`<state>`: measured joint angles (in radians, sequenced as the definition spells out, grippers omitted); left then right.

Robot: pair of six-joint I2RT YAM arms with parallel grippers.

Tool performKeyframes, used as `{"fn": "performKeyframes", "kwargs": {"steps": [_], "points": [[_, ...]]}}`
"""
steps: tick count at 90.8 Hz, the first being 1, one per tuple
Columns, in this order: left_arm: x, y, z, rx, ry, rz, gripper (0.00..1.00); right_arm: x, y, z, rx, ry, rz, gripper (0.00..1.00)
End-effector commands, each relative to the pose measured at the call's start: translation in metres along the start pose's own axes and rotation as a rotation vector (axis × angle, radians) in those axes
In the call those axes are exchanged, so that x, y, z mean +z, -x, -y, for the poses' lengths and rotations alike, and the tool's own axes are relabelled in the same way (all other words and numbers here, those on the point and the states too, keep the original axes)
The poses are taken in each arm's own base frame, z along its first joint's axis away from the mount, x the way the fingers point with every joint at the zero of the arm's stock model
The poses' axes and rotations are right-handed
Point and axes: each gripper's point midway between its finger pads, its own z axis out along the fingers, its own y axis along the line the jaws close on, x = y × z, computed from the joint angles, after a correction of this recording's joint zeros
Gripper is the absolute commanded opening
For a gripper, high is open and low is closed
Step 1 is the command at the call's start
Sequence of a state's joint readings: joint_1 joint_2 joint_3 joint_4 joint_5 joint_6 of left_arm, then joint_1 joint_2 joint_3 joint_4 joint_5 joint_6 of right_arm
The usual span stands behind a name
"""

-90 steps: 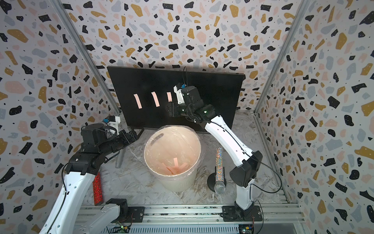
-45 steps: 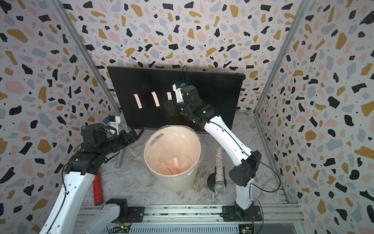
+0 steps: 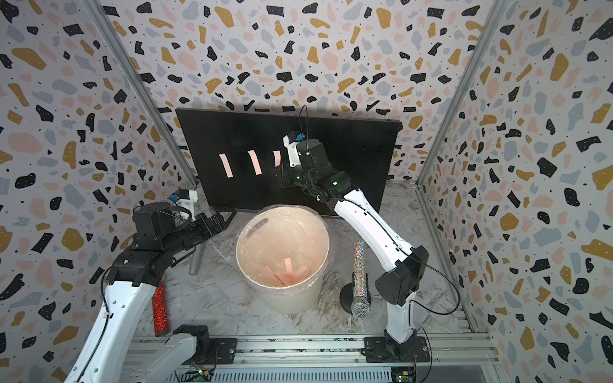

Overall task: Remove the sticky note from the monitor
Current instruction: Tear off the sticky note from the monitor.

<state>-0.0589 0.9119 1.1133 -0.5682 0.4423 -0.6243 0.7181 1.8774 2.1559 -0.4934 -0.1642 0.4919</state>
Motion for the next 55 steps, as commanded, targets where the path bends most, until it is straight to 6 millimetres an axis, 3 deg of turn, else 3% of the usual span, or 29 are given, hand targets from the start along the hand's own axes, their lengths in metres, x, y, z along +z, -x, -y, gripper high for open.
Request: {"fn": "performKeyframes", "kwargs": {"steps": [1,9,55], "points": [[-0.010,0.016,0.014,0.042,-0.027,0.053,0.99,-0.010,0.019,-0.007,-0.009,0.014,0.055,0.05],[-0.010,0.016,0.014,0.043,-0.027,0.055,0.99,-0.012,0.020,-0.008,-0.008,0.016,0.056,0.00],[-0.011,0.016,0.014,0.040,-0.027,0.057,0.99,-0.022,0.015,-0.012,0.002,0.029,0.029,0.00]]}}
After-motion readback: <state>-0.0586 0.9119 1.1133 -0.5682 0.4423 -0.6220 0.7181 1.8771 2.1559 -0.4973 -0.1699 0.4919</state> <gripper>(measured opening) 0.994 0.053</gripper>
